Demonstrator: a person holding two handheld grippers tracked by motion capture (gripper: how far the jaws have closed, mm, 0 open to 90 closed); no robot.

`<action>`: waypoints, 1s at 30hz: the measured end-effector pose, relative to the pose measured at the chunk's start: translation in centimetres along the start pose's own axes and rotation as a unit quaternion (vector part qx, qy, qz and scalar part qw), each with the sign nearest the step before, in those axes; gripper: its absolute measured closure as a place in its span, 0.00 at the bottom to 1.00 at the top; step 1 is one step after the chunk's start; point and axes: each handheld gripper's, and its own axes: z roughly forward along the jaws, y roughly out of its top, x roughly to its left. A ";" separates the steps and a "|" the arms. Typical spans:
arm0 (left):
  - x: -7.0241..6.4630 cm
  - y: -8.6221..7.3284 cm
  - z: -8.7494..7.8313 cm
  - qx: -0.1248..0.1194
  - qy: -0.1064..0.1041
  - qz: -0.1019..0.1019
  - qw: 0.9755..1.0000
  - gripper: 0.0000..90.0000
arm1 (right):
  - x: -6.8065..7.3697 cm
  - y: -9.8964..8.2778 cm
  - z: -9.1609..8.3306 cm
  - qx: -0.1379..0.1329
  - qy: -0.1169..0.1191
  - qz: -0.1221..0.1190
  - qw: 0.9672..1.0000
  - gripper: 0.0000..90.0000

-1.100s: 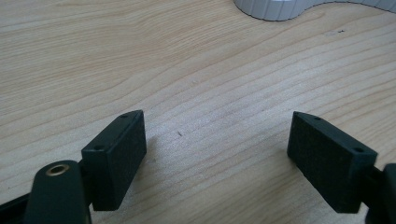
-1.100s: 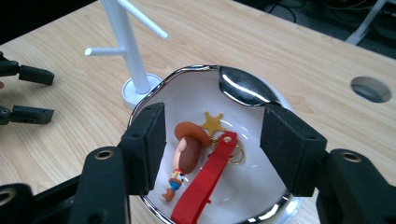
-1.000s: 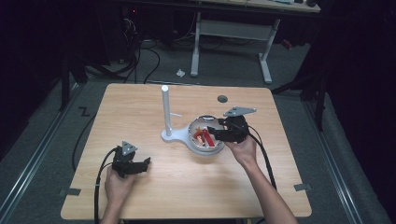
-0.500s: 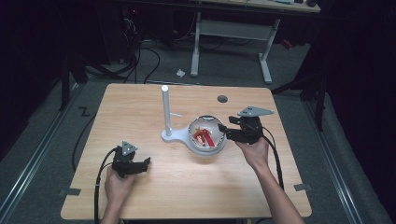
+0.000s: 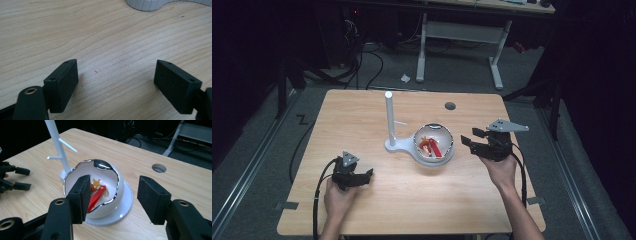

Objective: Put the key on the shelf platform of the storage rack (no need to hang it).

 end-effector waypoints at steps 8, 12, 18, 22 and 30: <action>0.0 0.0 0.0 0.000 0.000 0.000 1.000 0.22 | -0.7 -1.5 -2.0 -0.013 -0.008 0.014 1.000 0.50; 0.0 0.0 0.0 0.000 0.000 0.000 1.000 0.22 | -0.9 -2.5 -2.6 -0.011 -0.016 0.020 1.000 0.50; 0.0 0.0 0.0 0.000 0.000 0.000 1.000 0.22 | -1.1 -3.6 -3.2 -0.015 -0.017 0.030 0.999 0.50; 0.0 0.0 0.0 -0.001 0.000 -0.001 1.000 0.22 | -1.3 -4.6 -3.2 -0.017 -0.016 0.041 0.999 0.50; 0.0 0.0 0.0 -0.001 0.000 0.000 1.000 0.22 | -1.6 -5.8 -3.3 -0.019 -0.016 0.056 0.998 0.50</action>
